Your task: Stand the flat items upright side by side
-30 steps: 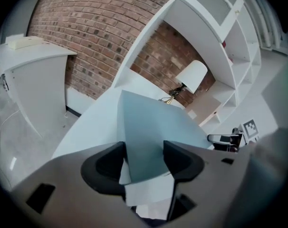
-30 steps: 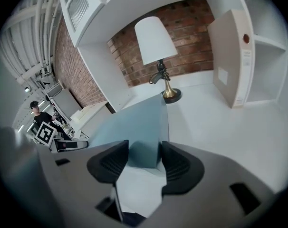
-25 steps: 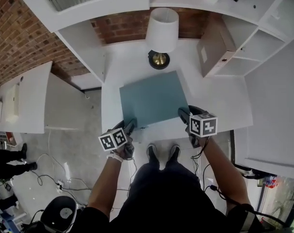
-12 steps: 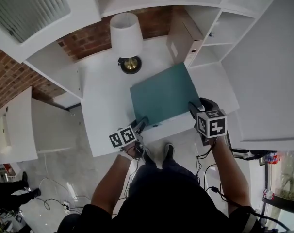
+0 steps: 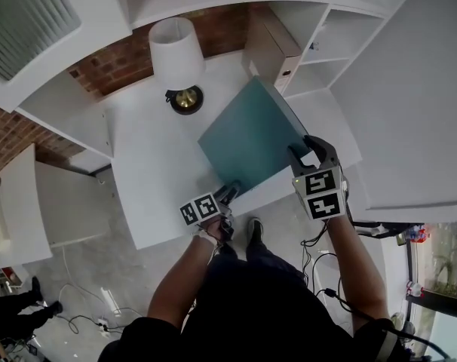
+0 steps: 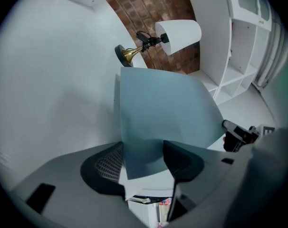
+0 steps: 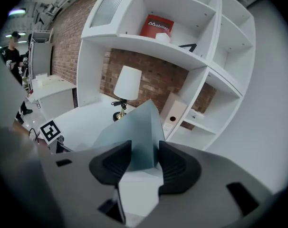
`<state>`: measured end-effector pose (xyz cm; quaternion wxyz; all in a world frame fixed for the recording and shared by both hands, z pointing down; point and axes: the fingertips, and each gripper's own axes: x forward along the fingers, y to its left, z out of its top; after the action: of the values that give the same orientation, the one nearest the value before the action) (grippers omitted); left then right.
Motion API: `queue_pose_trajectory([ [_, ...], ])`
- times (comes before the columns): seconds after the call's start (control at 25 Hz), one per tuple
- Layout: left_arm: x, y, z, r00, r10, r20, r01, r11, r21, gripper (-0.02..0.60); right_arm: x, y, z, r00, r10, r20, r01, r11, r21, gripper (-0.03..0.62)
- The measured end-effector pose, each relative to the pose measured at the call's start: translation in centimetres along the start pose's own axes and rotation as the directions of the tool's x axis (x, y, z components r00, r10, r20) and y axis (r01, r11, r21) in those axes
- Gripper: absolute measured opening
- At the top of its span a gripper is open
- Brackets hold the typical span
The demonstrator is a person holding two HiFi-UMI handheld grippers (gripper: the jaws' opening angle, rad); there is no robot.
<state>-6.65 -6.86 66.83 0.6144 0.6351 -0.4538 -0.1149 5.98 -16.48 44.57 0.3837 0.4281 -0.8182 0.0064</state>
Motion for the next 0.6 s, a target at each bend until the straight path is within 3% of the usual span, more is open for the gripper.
queue_pose_trajectory([
  [0.16,0.3,0.2,0.2,1.000,0.002,-0.019,-0.002,1.000,0.009,0.261,-0.4,1.2,1.8,0.999,-0.020,0.050,0.024,0.996,-0.081,0.176],
  [0.28,0.0,0.3,0.6,0.995,0.092,-0.042,-0.087,0.990,0.107,0.261,-1.2,3.1,3.6,0.995,-0.022,0.097,0.039,0.983,-0.181,0.175],
  [0.44,-0.8,0.7,1.1,0.980,0.186,-0.071,-0.161,0.950,0.268,0.262,-2.9,6.6,5.2,0.986,0.000,0.169,0.050,0.954,-0.294,0.172],
  [0.52,-1.3,1.0,1.3,0.975,0.206,-0.085,-0.168,0.931,0.325,0.262,-3.8,8.4,5.8,0.980,0.049,0.194,0.012,0.954,-0.300,0.164],
  [0.6,-1.8,1.3,1.3,0.974,0.205,-0.099,-0.163,0.930,0.329,0.262,-4.7,10.1,6.4,0.969,0.124,0.212,-0.063,0.960,-0.273,0.160],
])
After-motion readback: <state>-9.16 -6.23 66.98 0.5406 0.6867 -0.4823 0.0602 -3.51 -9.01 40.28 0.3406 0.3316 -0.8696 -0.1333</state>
